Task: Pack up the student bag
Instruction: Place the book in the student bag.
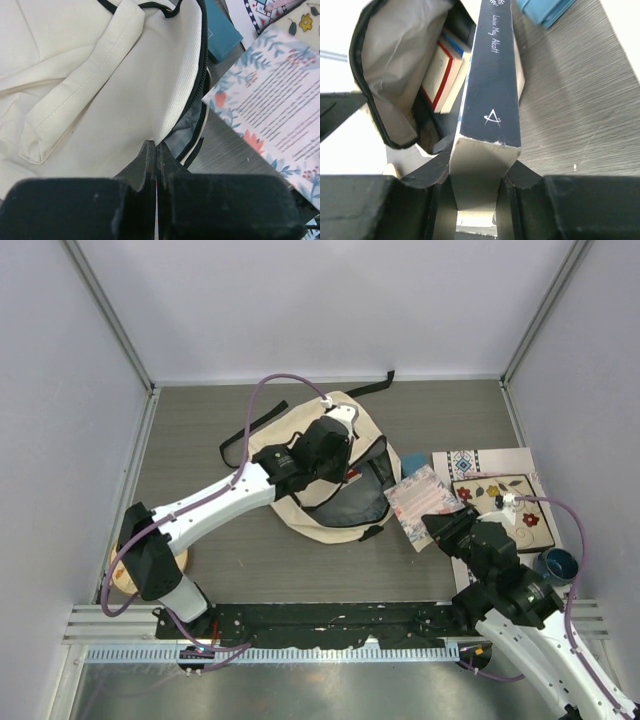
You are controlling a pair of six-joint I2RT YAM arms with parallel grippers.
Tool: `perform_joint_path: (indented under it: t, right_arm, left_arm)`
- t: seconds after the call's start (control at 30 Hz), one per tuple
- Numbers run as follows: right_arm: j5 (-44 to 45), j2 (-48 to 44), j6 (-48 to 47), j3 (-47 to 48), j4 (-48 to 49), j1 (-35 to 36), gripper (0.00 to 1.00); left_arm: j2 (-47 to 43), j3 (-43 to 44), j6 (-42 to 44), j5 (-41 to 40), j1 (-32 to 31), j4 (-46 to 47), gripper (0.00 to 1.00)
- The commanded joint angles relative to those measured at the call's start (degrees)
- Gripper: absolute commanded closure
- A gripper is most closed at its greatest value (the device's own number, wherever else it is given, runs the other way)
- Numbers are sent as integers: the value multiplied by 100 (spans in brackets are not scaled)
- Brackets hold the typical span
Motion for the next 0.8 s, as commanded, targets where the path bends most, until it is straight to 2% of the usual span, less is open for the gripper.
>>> perform_joint_path:
  t: [0.0,0.13,0.43,0.6,0.73,0.77]
  right_arm:
    - [-829,87,178,-20,1342,-13,99]
    - [-1444,236,284,-249,2098,-4,99]
    - [-1832,693,583,-644,3267,-13,99]
    - [-2253,1159,943,-996,4620,-13,99]
    - [-2430,1895,1031,-943,5323,-13,99]
    - [-2473,2020,1075,-970,5743,-13,99]
  left_arm:
    - [-477,223,-142,-7,-20,366,100]
    - [-530,223,-169,124,-20,427,100]
    - [-697,4,-344,221,-20,603,100]
    - [-724,21,-327,248,-20,603,100]
    - [-802,30,-318,274,-20,621,100]
    - [-820,-5,-327,274,-20,682,100]
